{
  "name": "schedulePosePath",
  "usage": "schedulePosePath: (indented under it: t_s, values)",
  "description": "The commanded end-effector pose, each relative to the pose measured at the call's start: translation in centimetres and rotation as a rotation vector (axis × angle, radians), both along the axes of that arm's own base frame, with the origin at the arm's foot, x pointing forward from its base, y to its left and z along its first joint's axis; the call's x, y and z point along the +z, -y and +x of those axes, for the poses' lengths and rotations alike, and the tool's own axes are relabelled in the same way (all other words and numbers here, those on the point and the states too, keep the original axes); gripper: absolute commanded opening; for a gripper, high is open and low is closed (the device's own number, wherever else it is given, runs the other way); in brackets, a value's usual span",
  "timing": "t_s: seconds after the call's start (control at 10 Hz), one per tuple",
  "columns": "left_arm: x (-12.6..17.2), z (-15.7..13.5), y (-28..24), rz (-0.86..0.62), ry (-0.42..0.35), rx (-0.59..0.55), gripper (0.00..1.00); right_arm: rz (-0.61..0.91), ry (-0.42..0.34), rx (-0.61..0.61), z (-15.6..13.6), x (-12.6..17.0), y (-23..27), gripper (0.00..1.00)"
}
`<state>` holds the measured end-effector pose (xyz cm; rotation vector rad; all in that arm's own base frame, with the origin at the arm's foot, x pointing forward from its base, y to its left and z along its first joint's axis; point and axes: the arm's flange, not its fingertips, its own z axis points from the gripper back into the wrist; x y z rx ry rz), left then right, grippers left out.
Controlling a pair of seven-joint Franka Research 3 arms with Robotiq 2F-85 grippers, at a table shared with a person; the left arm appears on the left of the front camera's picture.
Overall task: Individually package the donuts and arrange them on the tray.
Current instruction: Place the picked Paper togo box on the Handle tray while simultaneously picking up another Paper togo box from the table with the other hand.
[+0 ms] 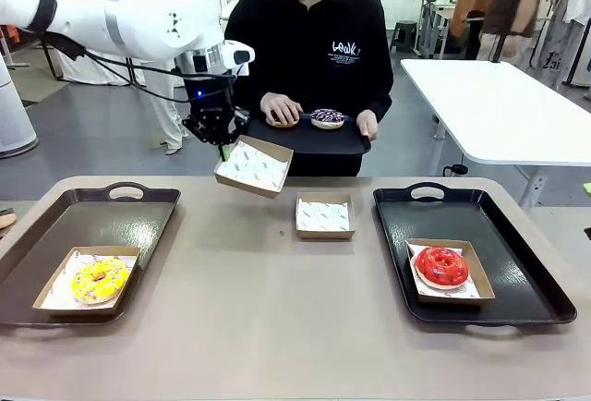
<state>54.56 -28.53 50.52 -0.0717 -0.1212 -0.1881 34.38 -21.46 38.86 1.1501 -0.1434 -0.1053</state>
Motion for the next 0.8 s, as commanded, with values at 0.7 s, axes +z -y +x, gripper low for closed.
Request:
schedulePosePath:
  t_s: [0.7]
  values:
    - [0.7, 3.4, 1.4, 0.060, -0.017, 0.132, 0.00, 0.019, 0.152, 0.054, -0.2, -3.8, 2.2, 1.00]
